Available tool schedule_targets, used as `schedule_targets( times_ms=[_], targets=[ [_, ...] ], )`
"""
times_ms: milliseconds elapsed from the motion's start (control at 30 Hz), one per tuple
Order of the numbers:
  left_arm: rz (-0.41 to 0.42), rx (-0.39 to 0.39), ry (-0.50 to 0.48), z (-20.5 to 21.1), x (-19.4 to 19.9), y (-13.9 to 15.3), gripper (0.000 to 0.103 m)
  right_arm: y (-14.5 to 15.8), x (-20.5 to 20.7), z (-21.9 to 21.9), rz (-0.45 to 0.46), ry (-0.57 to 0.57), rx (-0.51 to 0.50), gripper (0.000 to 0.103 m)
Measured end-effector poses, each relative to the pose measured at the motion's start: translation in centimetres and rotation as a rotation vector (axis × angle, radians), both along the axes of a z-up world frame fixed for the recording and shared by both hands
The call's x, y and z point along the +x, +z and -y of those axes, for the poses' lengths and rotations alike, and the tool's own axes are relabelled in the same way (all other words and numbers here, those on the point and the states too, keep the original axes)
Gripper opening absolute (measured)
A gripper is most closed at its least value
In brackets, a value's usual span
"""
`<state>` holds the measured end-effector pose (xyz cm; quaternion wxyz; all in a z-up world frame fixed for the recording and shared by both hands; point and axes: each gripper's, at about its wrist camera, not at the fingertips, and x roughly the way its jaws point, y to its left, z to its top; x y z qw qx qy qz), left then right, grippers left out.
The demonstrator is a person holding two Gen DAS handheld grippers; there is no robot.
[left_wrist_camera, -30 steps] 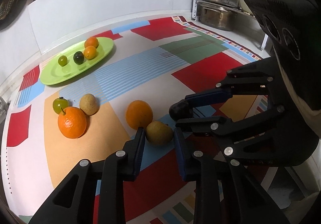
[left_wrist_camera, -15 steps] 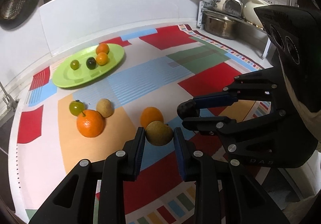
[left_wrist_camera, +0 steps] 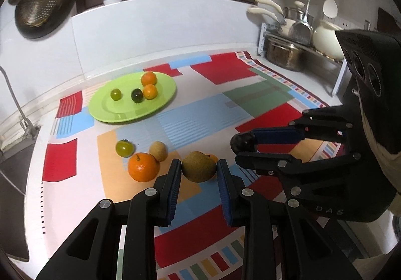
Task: Organize fruits
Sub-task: 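Grasp the brown kiwi with the left gripper while the right grasps the dark plum, then carry the kiwi and plum over the green plate and open both grippers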
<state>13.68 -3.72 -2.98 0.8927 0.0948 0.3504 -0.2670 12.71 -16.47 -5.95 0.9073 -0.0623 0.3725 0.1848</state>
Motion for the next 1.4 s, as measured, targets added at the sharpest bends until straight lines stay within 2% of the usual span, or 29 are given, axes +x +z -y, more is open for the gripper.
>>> schedule_targets(
  times_ms=[333, 800, 1400],
  targets=[
    [0.046, -0.017, 0.044, -1.6, 0.3, 1.7, 0.029, 2.1, 0.3, -1.1, 0.045, -0.019, 0.048, 0.030],
    [0.126, -0.037, 0.100, -3.6, 1.6, 4.3, 0.029, 4.1, 1.9, -2.3, 0.102, -0.003, 0.063, 0.030],
    [0.203, -0.048, 0.154, -4.9, 7.1, 6.7, 0.029, 6.3, 7.8, -2.6, 0.162, -0.048, 0.117, 0.030]
  ],
)
